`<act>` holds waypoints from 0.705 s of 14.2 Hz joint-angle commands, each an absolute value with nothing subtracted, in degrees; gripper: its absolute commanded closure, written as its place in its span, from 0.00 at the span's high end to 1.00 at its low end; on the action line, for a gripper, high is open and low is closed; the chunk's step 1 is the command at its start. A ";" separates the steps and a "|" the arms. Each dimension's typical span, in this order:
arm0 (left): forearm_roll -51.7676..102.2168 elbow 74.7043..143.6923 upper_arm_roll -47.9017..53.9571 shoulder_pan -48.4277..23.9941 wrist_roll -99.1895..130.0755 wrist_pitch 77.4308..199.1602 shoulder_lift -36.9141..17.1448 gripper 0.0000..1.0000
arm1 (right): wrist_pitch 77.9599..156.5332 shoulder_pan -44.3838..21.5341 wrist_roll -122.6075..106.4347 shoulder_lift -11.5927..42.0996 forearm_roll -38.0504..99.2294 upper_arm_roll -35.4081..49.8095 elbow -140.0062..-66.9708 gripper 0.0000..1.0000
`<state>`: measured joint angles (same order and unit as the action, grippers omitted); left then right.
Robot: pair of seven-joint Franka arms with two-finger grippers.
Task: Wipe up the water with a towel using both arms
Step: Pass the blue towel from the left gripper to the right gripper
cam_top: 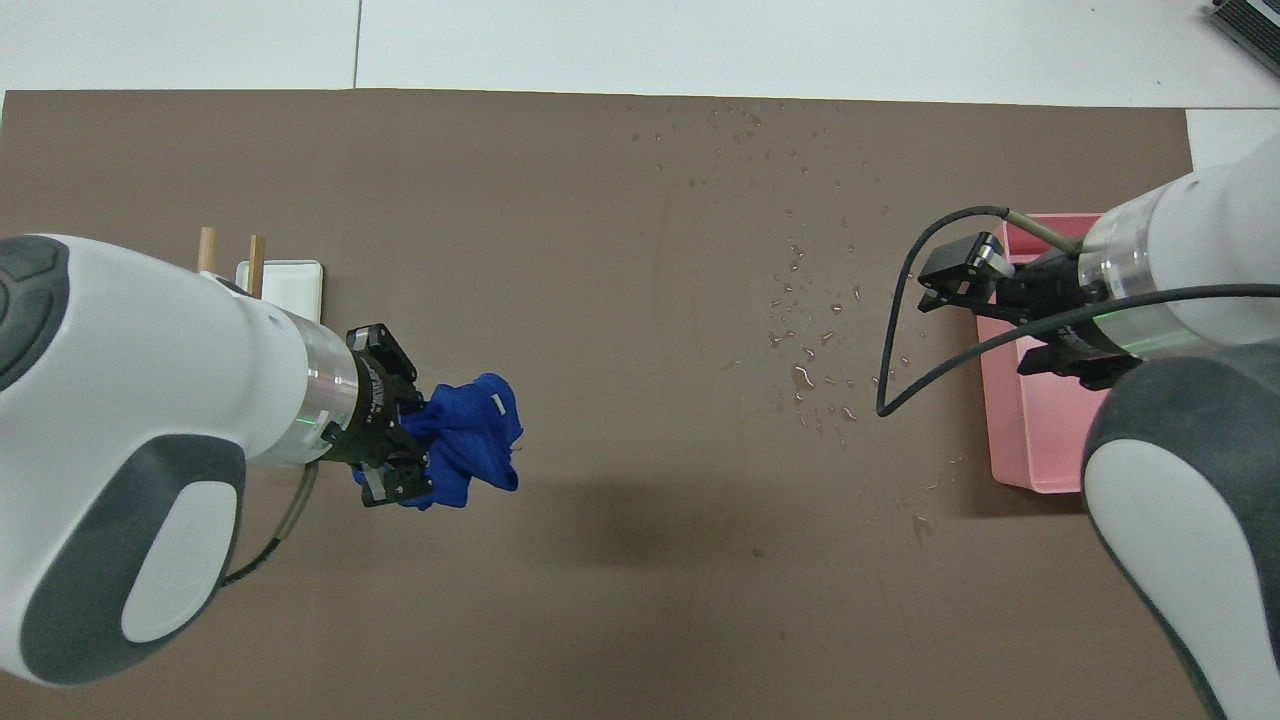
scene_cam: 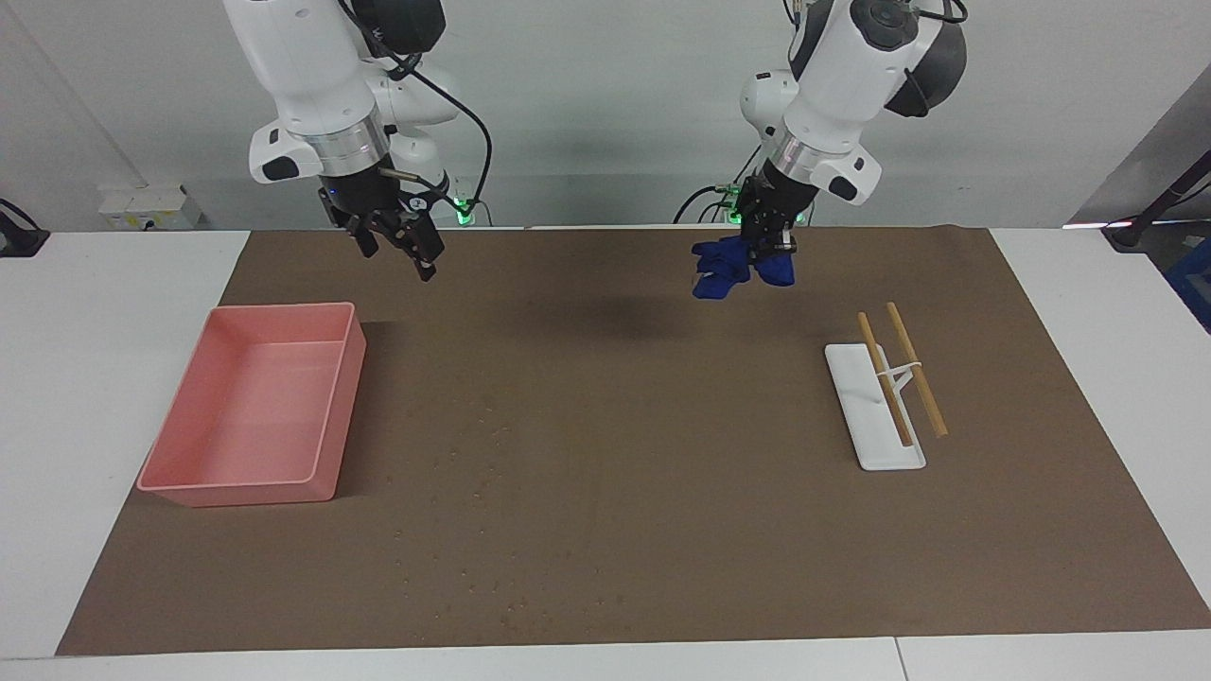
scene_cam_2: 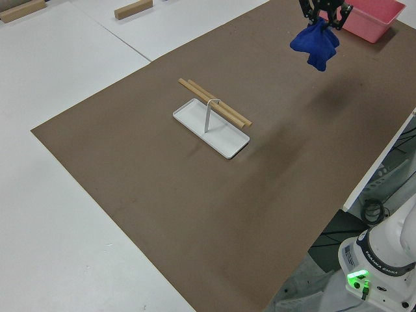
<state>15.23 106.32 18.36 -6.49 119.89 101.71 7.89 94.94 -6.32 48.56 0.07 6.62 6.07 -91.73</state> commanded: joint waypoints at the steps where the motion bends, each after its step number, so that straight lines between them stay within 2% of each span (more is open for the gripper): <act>1: 18.28 104.94 22.83 -6.86 129.34 107.28 8.00 0.00 | 98.43 -6.94 59.99 0.17 13.69 6.06 -92.72 1.00; 7: 17.58 104.51 27.16 -10.10 150.87 121.71 7.82 0.00 | 100.81 -12.04 71.00 0.62 15.38 6.15 -92.81 1.00; 10: 17.40 101.79 27.16 -11.33 157.93 124.62 7.47 0.00 | 100.46 -13.79 74.52 0.62 15.56 6.15 -93.16 1.00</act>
